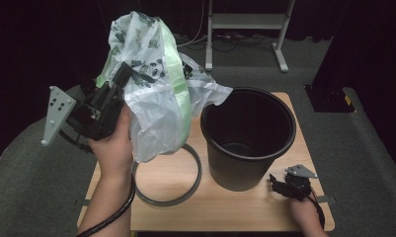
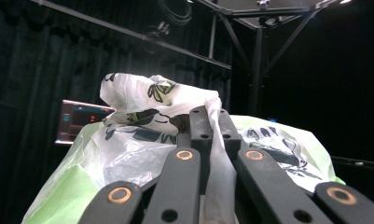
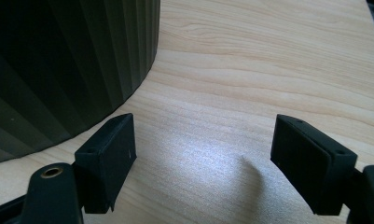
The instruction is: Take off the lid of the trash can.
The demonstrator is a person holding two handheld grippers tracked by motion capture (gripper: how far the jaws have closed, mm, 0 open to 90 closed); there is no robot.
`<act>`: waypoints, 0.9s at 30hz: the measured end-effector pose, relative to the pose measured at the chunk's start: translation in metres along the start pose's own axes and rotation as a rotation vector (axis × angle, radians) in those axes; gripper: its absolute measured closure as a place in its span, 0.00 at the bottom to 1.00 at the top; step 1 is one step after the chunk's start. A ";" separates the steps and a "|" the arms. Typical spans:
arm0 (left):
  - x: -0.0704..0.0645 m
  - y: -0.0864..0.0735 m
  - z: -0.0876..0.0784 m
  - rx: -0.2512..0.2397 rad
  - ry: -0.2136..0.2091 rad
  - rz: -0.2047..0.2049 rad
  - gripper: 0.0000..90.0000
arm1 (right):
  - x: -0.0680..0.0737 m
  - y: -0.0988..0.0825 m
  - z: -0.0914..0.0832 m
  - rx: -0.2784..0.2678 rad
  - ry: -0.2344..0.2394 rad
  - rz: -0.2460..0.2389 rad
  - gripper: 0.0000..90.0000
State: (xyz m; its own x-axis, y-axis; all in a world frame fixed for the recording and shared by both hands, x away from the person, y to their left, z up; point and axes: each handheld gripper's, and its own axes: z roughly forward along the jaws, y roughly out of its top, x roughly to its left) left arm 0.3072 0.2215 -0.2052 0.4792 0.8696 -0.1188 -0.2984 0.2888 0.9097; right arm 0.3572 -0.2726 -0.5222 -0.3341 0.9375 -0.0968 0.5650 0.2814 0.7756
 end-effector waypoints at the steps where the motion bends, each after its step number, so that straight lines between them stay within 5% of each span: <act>1: 0.002 0.001 -0.002 0.001 0.006 0.003 0.99 | 0.000 0.000 0.000 0.001 0.003 0.004 0.24; 12: 0.022 -0.001 -0.023 0.034 0.072 0.026 0.99 | 0.000 0.002 0.004 0.036 0.030 -0.008 0.26; 27: 0.044 -0.033 -0.033 0.088 0.127 0.015 0.99 | 0.002 0.003 0.006 0.042 0.055 -0.013 0.24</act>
State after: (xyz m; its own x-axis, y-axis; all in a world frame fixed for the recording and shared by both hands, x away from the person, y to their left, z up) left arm 0.3105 0.2634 -0.2539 0.3654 0.9187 -0.1497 -0.2285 0.2445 0.9423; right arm 0.3630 -0.2685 -0.5236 -0.3820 0.9214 -0.0717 0.5912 0.3033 0.7473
